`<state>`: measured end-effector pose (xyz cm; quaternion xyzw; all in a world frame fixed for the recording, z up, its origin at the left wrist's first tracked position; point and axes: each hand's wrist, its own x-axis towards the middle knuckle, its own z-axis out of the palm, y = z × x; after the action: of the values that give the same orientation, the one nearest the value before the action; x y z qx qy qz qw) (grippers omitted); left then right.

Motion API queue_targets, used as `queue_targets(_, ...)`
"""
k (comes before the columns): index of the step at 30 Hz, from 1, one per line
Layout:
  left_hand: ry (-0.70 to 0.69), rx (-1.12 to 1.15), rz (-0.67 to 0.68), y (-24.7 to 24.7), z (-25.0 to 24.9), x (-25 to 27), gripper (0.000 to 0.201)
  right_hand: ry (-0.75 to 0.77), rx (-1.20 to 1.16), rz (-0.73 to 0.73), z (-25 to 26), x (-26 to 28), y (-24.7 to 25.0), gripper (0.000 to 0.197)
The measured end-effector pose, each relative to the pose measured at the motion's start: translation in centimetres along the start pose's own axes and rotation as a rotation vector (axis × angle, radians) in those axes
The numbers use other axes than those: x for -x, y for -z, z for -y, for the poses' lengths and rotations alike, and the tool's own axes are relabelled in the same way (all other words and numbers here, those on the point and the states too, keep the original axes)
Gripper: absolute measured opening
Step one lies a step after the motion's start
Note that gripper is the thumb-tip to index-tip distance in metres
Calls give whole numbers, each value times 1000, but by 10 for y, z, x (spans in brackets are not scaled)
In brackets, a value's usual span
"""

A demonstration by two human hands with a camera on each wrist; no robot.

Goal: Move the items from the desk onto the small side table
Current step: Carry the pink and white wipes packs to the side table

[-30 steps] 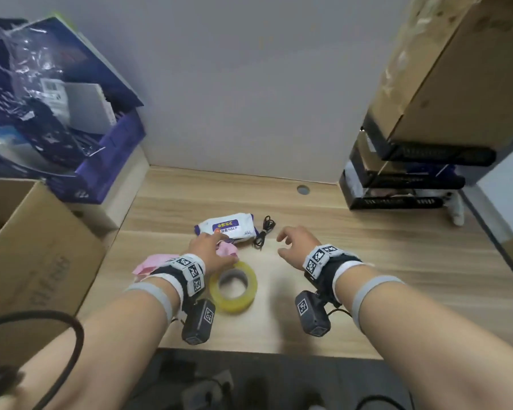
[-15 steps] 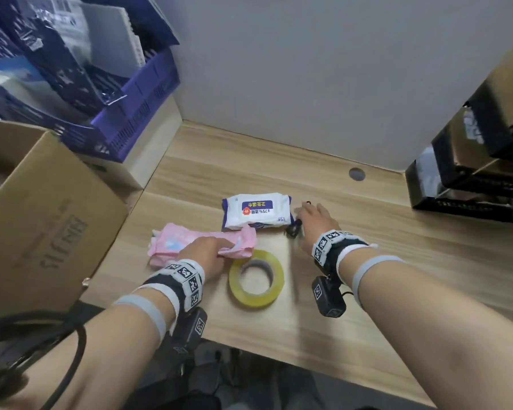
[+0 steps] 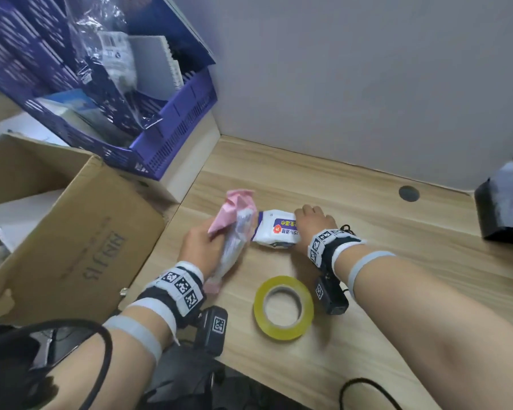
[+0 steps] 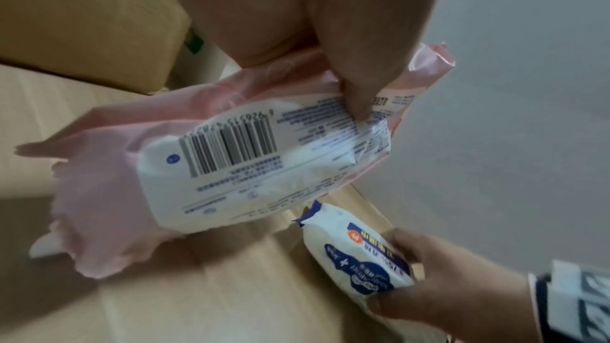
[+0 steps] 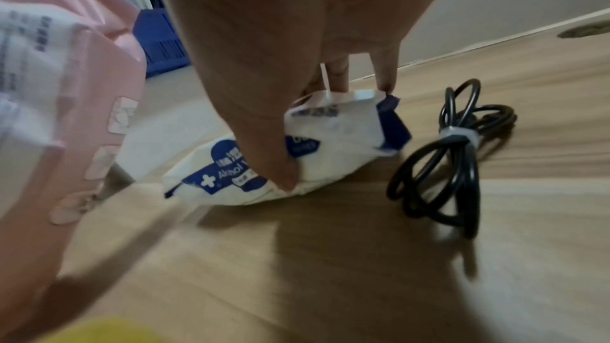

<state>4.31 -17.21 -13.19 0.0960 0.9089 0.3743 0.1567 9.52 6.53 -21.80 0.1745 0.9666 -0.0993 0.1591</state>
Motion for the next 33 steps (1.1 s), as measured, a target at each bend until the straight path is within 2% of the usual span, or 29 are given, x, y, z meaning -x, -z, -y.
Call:
queue_targets(2,69,144,-53,5,-10,-2,27,-73,-103,-71,-2,7,12,68)
queue_targets(6,6,324,-35,4,-55,-5,21,-345,-526,-210,-24,41,52,70)
queue_targets(8,-24,405,30,-6,-82,-2,21,-438,-775,-246,-44,66,66,69)
queue_targets(10,-27,478,106,-24,-105,-1,24,-460,-1043,-292,-66,97,77,62)
queue_targets(12,-42,545,253,-49,-136,11,31,-466,-1254,-327,-88,140,84,48)
queue_targets(13,-59,578,356,-64,-154,22,34,-492,-1342,-344,-100,163,86,48)
queue_targets(15,-105,611,602,-99,-193,58,44,-554,-1534,-393,-122,216,90,60)
queue_targets(16,-127,606,736,-113,-210,77,56,-576,-1641,-421,-129,238,91,64)
queue_targets(18,-187,556,1034,-142,-239,119,83,-649,-1772,-529,-144,290,93,69)
queue_targets(19,-218,522,1169,-159,-252,143,89,-716,-1818,-600,-152,323,92,70)
queue_targets(20,-219,506,1248,-170,-262,162,91,-757,-1866,-653,-158,351,89,68)
queue_targets(21,-214,475,1309,-184,-270,182,88,-787,-1924,-706,-162,385,86,57)
queue_targets(22,-243,429,1355,-199,-280,208,75,-810,-1999,-772,-169,422,78,42)
queue_targets(24,-446,282,1353,-228,-290,249,32,-869,-2099,-903,-178,481,62,28)
queue_targets(25,-570,179,1341,-247,-294,276,27,-913,-2107,-973,-178,515,53,28)
queue_targets(26,-671,93,1331,-264,-296,306,38,-923,-2135,-1033,-179,546,40,29)
queue_targets(27,-705,44,1351,-274,-297,335,52,-913,-2171,-1074,-177,572,29,29)
queue_targets(28,-706,15,1431,-283,-296,375,61,-921,-2193,-1151,-174,604,13,27)
queue_targets(29,-676,-27,1525,-295,-292,405,63,-943,-2219,-1214,-172,631,1,25)
queue_targets(31,-637,-124,1699,-312,-285,454,48,-1016,-2238,-1333,-163,675,-22,25)
queue_targets(33,-691,-266,1786,-335,-266,520,48,-1112,-2219,-1467,-148,737,-58,23)
